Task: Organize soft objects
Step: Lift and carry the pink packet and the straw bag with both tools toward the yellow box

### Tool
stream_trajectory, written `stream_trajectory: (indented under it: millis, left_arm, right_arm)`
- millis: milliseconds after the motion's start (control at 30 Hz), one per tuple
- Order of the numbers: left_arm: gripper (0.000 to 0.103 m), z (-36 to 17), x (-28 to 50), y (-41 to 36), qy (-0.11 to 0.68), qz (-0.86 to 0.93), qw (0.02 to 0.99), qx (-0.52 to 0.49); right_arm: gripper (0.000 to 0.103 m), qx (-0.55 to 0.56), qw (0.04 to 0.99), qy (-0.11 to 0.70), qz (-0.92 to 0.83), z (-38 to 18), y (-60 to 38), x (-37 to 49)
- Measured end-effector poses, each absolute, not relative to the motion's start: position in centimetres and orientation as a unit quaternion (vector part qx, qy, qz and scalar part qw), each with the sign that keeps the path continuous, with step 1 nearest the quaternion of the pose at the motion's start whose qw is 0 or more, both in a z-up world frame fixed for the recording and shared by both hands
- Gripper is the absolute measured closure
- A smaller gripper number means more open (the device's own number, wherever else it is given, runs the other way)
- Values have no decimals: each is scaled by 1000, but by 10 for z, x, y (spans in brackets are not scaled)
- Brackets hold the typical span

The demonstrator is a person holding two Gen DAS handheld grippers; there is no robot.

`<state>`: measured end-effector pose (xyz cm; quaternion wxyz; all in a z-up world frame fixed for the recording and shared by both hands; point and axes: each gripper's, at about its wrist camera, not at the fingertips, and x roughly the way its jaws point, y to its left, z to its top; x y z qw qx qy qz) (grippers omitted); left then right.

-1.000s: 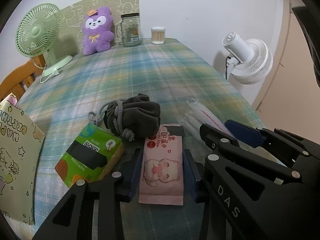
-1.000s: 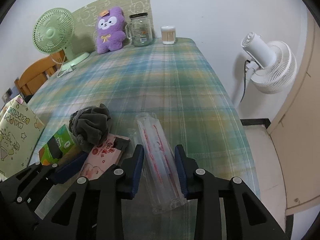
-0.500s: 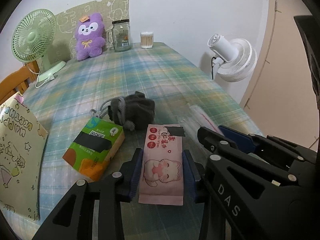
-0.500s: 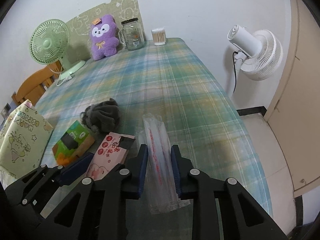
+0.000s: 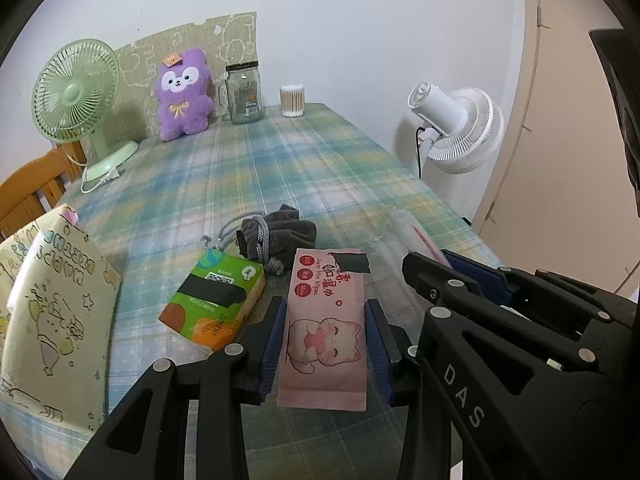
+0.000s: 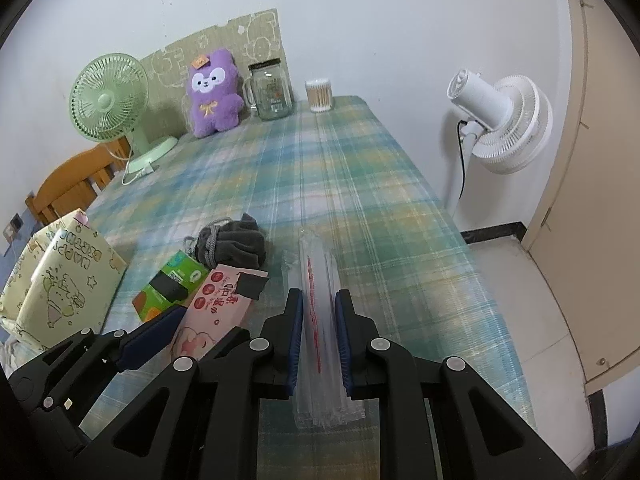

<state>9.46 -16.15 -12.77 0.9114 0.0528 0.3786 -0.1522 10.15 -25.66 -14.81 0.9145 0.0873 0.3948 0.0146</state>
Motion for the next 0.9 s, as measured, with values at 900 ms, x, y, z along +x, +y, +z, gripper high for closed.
stream_trajectory:
  millis: [900]
  left_arm:
    - [63,-56,81,-141,327,-148,933,32]
  right_arm:
    - [84,75,940,334,6,-64,-241,86]
